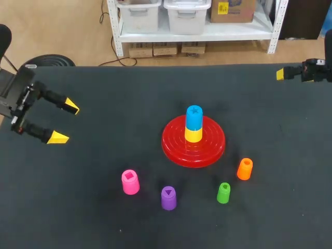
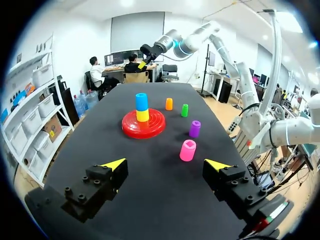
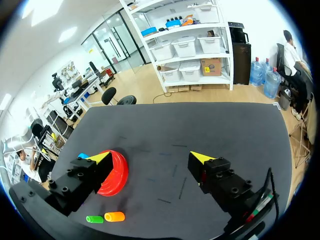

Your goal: Pick up and stack the cylinders on the red base in this order: pink,purple,orange,green

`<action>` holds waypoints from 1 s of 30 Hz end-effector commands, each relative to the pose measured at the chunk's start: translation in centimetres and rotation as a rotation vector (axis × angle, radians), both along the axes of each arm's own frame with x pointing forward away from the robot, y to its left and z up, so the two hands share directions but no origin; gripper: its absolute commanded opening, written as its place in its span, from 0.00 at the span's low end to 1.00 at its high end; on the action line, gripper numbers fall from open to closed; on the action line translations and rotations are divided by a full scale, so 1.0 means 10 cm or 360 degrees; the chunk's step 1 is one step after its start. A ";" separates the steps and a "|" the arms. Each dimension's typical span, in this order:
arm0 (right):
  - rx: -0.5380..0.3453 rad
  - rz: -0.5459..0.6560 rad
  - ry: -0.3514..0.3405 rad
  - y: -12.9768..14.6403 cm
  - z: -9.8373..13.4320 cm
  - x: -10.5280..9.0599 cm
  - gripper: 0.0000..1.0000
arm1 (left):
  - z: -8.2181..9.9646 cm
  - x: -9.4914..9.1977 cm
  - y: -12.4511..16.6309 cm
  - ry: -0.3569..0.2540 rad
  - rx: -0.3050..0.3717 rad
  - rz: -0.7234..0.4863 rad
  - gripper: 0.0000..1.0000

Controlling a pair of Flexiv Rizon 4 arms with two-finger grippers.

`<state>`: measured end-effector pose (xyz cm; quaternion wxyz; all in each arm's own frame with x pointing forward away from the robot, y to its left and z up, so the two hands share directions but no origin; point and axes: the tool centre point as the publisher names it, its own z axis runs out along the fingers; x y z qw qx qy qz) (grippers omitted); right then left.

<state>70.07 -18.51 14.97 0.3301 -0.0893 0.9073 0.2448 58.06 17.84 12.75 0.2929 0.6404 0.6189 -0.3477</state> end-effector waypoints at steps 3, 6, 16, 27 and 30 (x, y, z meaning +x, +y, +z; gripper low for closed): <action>0.0000 -0.0001 0.0000 0.00 0.00 0.00 1.00 | -0.01 0.03 -0.02 0.0018 0.0011 -0.0010 1.00; 0.0000 -0.0001 0.0000 0.00 0.00 0.00 1.00 | -0.01 0.01 -0.04 0.0005 -0.0004 -0.0042 1.00; 0.0000 -0.0001 0.0000 0.00 0.00 0.00 1.00 | 0.00 0.00 -0.04 -0.0001 0.0002 -0.0017 1.00; -0.0089 -0.0011 -0.0027 0.00 0.15 -0.05 1.00 | 0.00 0.00 -0.04 -0.0001 0.0002 -0.0017 1.00; -0.0265 0.0054 0.0020 0.22 0.42 -0.07 1.00 | 0.00 0.00 -0.04 -0.0001 0.0002 -0.0017 1.00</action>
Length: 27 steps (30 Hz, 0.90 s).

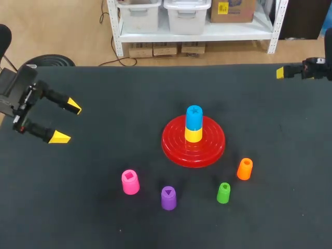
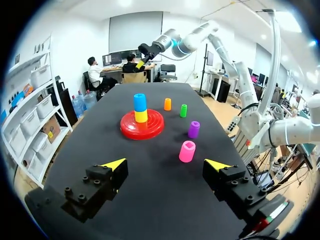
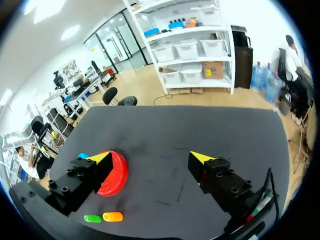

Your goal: Pick up and stack the cylinders on the red base in this order: pink,purple,orange,green

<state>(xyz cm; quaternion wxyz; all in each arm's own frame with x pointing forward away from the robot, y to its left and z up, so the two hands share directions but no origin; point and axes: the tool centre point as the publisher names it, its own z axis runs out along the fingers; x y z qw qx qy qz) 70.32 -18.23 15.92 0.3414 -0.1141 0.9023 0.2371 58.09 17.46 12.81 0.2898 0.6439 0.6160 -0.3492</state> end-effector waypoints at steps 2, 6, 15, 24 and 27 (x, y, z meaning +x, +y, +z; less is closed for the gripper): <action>-0.0333 0.0082 0.0053 0.42 0.45 -0.11 1.00 | -0.01 0.00 0.00 -0.0003 -0.0001 0.0000 1.00; -0.0569 0.0262 0.0121 0.95 0.56 -0.20 1.00 | -0.01 0.00 0.00 -0.0003 -0.0001 0.0000 1.00; -0.0860 0.0792 0.0145 1.93 0.51 -0.61 1.00 | -0.01 0.00 0.00 -0.0003 -0.0001 0.0000 1.00; -0.0906 0.0922 0.0084 2.22 0.49 -0.75 1.00 | -0.01 0.00 0.00 -0.0003 -0.0001 0.0000 1.00; -0.0906 0.0922 0.0084 2.22 0.49 -0.75 1.00 | -0.01 0.00 0.00 -0.0003 -0.0001 0.0000 1.00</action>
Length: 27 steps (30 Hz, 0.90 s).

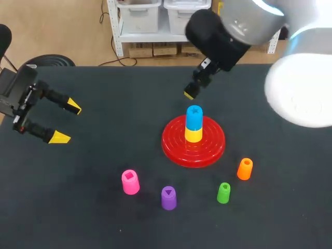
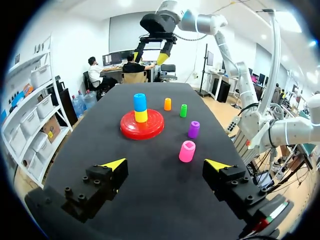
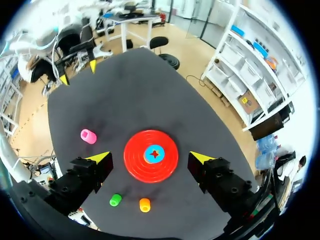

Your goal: Pick up and stack the cylinders on the red base in this order: pink,purple,orange,green

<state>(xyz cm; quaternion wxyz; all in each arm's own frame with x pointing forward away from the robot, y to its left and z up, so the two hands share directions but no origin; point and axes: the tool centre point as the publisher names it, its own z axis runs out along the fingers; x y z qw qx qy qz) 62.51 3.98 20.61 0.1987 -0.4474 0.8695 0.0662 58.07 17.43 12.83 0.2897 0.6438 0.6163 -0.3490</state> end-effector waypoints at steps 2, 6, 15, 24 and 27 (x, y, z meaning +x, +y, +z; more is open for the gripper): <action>-0.0008 0.0000 0.0020 0.00 0.02 0.03 1.00 | -0.01 0.00 0.00 -0.0004 -0.0002 0.0000 1.00; -0.0008 0.0000 0.0020 0.00 0.02 0.03 1.00 | -0.01 0.00 0.00 -0.0004 -0.0002 0.0000 1.00; -0.0115 0.0202 0.0055 0.34 -0.07 -0.04 1.00 | -0.01 0.00 0.00 -0.0004 -0.0002 0.0000 1.00; -0.0195 0.0609 0.0214 0.96 -0.40 -0.31 1.00 | -0.01 0.00 0.00 -0.0004 -0.0002 0.0000 1.00; -0.0252 0.0714 0.0256 1.12 -0.52 -0.43 1.00 | -0.01 0.00 0.00 -0.0004 -0.0002 0.0000 1.00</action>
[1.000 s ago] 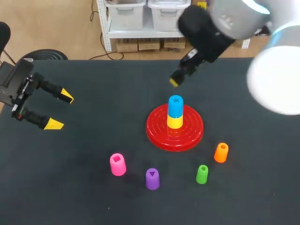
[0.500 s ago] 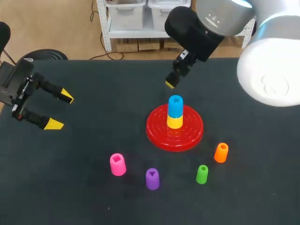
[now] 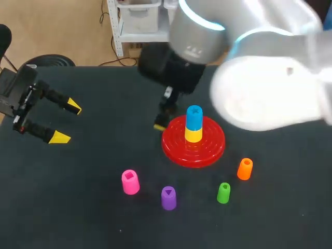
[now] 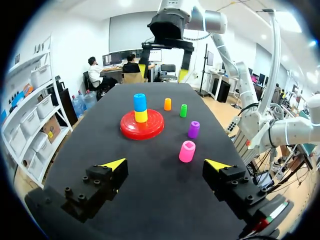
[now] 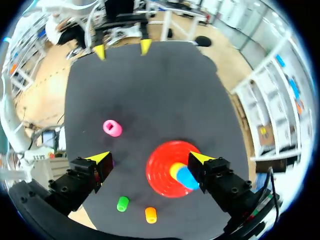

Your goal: Pick up and stack the cylinders on the red base in this order: pink,purple,orange,green

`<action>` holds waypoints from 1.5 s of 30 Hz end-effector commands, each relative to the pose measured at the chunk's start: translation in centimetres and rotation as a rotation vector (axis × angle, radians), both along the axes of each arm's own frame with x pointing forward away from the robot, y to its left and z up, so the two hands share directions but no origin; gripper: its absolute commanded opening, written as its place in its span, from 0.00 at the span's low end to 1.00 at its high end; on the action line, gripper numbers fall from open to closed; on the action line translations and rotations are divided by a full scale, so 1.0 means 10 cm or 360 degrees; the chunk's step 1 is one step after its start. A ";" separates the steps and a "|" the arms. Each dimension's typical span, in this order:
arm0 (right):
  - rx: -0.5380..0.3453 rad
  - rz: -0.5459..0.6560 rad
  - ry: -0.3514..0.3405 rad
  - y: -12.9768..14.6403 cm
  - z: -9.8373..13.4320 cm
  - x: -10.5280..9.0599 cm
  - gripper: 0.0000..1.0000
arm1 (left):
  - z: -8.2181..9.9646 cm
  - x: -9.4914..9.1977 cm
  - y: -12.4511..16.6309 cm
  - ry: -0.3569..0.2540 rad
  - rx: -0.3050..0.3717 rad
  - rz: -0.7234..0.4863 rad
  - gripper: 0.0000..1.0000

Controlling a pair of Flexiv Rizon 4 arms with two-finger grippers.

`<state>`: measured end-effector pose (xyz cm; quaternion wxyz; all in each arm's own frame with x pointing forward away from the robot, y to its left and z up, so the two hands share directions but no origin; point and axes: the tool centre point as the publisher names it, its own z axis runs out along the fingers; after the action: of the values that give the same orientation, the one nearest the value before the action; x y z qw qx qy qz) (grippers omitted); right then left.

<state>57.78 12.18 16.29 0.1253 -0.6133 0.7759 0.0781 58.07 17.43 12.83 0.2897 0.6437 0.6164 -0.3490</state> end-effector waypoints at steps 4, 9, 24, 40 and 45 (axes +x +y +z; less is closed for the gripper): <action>-0.0142 0.0224 0.0184 0.48 -0.24 -0.11 1.00 | -0.01 0.00 0.00 -0.0004 -0.0002 -0.0001 1.00; -0.0189 0.0316 0.0254 0.60 -0.41 -0.27 1.00 | -0.01 0.00 0.00 -0.0004 -0.0002 -0.0001 1.00; -0.0108 0.0203 0.0263 0.54 -0.43 -0.47 1.00 | -0.01 0.00 0.00 -0.0004 -0.0002 -0.0001 1.00; -0.0266 0.0314 0.0343 0.77 -0.75 -0.53 1.00 | -0.01 0.00 0.00 -0.0004 -0.0002 -0.0001 1.00; -0.0270 0.0341 0.0393 0.80 -0.89 -0.61 1.00 | -0.01 0.00 0.00 -0.0004 -0.0002 -0.0001 1.00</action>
<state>51.08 19.38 7.88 -0.0152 -0.6854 0.7213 0.0986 58.07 17.44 12.83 0.2897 0.6436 0.6165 -0.3490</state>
